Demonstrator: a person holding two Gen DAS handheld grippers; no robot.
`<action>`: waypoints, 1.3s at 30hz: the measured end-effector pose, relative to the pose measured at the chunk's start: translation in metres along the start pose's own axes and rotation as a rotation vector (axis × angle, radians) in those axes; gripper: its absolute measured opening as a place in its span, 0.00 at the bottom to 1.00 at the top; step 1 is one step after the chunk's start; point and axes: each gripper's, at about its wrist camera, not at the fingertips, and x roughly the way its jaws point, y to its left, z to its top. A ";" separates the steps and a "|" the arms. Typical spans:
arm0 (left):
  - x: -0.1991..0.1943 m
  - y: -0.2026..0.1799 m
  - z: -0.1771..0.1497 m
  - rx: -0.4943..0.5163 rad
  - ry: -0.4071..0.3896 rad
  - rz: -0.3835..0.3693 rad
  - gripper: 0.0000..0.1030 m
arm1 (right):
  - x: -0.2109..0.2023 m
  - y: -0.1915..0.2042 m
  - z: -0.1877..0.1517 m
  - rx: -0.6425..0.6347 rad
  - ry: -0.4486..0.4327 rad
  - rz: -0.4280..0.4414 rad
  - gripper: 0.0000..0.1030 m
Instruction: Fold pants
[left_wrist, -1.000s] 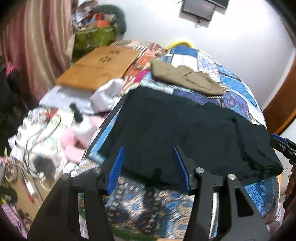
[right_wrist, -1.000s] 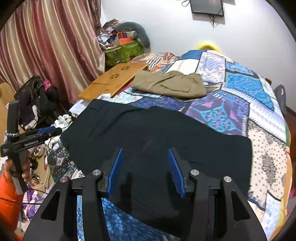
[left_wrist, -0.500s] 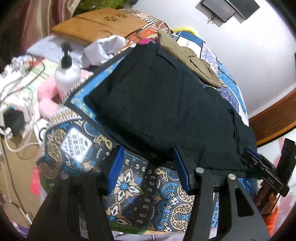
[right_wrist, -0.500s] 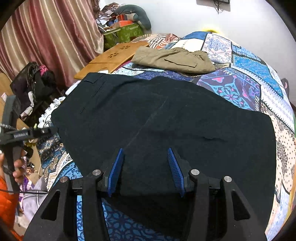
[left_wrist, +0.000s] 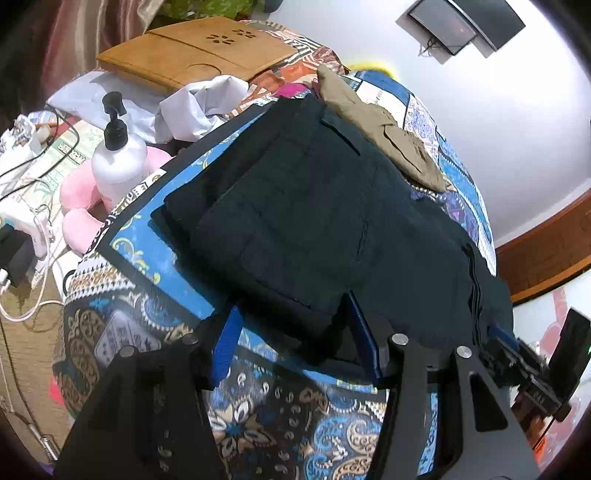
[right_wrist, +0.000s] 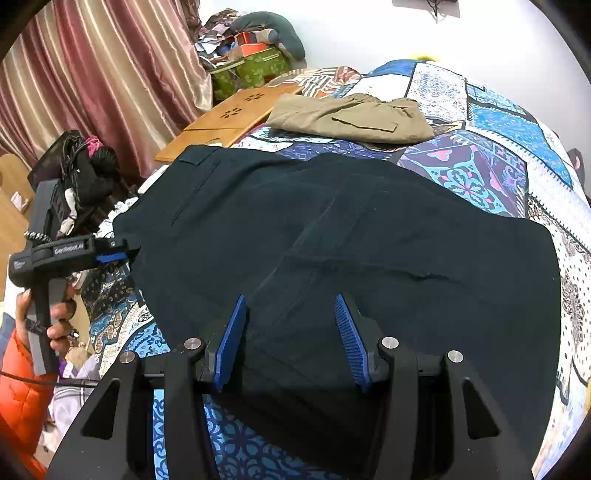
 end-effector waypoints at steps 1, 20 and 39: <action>0.001 0.002 0.002 -0.011 0.000 -0.005 0.53 | 0.000 0.000 0.000 0.000 0.000 0.001 0.46; 0.020 -0.028 0.032 0.116 -0.106 0.181 0.23 | 0.000 -0.001 0.000 0.000 -0.002 0.010 0.45; -0.088 -0.174 0.009 0.569 -0.421 0.145 0.16 | -0.082 -0.066 -0.033 0.201 -0.092 -0.145 0.45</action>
